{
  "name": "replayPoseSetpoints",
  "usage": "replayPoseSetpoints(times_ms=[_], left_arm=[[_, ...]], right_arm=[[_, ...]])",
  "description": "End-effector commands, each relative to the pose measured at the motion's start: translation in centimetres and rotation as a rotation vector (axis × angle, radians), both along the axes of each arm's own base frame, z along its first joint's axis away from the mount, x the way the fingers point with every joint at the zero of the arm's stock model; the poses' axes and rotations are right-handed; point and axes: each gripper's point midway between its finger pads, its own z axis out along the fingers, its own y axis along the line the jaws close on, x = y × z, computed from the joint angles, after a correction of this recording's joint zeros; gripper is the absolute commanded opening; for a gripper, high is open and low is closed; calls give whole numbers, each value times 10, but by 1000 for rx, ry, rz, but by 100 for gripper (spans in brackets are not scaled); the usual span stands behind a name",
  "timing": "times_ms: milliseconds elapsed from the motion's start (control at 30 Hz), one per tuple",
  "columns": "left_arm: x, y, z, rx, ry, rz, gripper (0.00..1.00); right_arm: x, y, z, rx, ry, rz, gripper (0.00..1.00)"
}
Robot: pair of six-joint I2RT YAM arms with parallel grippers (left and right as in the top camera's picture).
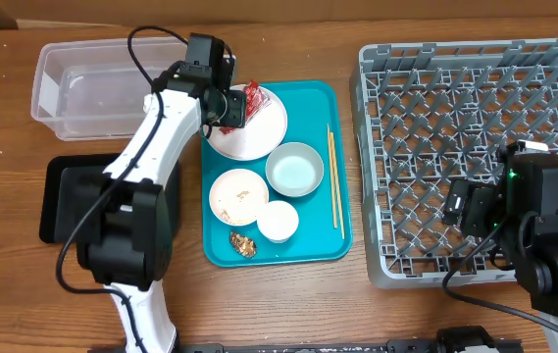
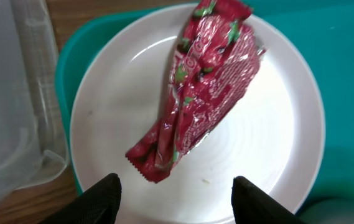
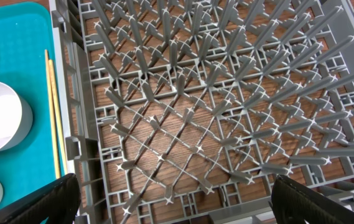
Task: Sort waste into correct bins and load items into the dishwasher
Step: 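Return the left gripper to the plate and grasp the red wrapper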
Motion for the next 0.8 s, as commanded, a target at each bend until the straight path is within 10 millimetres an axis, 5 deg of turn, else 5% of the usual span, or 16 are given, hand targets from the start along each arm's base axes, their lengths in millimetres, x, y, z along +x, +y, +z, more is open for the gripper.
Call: replayPoseSetpoints(times_ms=[0, 167, 267, 367, 633, 767], left_arm=[[-6, 0, -32, 21, 67, -20, 59], [-6, 0, -45, 26, 88, -20, 33], [-2, -1, -43, 22, 70, -20, 27], [-2, 0, -43, 23, 71, -19, 4], [2, -1, -33, 20, 60, -19, 4], [8, -2, 2, 11, 20, -16, 4]], right_arm=[[1, -2, 10, -3, -30, -13, 100], [1, -2, 10, -3, -29, -13, 100], [1, -2, 10, -3, -29, -13, 100], [1, -2, 10, -3, -29, -12, 100], [1, -2, 10, -3, -29, -12, 100], [1, -2, 10, -3, -29, -12, 100]])
